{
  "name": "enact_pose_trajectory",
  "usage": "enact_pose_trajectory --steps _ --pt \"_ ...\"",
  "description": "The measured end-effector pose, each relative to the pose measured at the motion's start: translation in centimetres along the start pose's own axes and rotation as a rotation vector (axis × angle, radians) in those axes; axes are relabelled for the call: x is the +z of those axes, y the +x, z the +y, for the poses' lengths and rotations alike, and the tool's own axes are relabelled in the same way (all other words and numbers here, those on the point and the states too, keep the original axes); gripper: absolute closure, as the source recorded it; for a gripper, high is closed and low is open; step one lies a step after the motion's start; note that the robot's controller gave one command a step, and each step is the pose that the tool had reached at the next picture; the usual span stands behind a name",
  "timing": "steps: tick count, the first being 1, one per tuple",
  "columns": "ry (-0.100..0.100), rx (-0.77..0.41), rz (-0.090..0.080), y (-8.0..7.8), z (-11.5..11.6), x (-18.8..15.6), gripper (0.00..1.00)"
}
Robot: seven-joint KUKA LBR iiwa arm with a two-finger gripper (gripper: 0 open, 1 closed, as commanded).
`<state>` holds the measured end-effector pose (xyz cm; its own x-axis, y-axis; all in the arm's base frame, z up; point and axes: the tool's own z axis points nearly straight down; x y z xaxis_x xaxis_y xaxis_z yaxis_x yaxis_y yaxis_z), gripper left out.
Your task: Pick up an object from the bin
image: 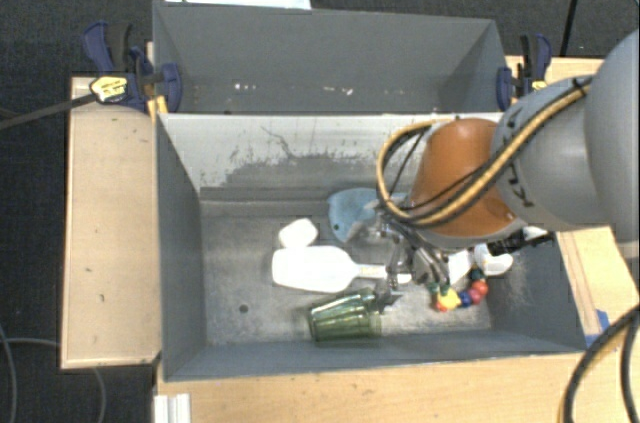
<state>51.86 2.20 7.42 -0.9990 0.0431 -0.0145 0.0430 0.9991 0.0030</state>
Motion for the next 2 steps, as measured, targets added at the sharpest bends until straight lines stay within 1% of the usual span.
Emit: enact_pose_trajectory --steps 1,2 --pt "0.003 -0.06 0.011 0.1 -4.1 -2.7 0.0" --pt "0.003 0.242 0.01 -0.5 1.7 0.2 1.0"
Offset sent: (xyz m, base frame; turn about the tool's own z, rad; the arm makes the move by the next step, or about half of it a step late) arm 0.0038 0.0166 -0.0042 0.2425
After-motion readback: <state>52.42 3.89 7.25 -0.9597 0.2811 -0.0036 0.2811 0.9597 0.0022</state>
